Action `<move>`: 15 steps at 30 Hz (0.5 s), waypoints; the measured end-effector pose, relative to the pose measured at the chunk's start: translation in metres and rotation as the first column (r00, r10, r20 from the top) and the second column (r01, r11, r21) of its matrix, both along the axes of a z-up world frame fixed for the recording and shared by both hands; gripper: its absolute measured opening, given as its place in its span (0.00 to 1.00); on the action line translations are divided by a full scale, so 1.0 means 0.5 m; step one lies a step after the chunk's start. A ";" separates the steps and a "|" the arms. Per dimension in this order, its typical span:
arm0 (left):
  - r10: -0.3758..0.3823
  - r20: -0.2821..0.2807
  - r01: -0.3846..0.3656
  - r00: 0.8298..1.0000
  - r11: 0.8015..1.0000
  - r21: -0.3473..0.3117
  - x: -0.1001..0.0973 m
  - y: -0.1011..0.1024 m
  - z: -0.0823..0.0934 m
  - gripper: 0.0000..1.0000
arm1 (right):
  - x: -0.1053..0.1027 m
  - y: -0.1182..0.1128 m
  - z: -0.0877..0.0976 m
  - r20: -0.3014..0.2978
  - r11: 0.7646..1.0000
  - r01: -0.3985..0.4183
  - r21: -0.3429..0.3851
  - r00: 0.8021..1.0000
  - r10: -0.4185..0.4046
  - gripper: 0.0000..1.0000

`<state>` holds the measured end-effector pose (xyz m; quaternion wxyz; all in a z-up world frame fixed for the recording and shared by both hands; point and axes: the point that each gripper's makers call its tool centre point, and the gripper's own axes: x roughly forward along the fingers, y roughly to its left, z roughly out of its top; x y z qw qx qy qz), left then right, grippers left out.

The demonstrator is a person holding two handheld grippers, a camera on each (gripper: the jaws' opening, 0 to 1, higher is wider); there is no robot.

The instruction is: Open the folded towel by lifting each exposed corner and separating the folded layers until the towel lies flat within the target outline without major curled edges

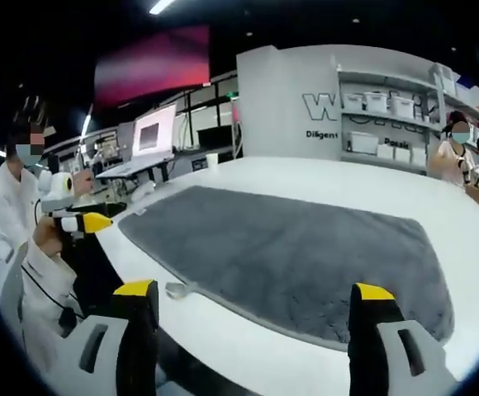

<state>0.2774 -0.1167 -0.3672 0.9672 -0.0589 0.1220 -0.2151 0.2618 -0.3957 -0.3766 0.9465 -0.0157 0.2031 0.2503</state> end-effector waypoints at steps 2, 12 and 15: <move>-0.002 0.000 0.002 1.000 1.000 -0.001 0.001 -0.002 0.000 0.94 | 0.000 0.000 -0.001 -0.003 1.000 -0.002 0.001 1.000 0.002 0.95; -0.003 -0.009 0.003 1.000 1.000 0.003 0.004 -0.002 -0.005 0.94 | 0.003 0.004 -0.002 -0.008 1.000 -0.010 -0.004 1.000 0.010 0.95; -0.004 -0.012 0.004 1.000 1.000 0.001 0.005 -0.002 -0.007 0.94 | 0.003 0.006 -0.004 -0.011 1.000 -0.014 -0.005 1.000 0.014 0.95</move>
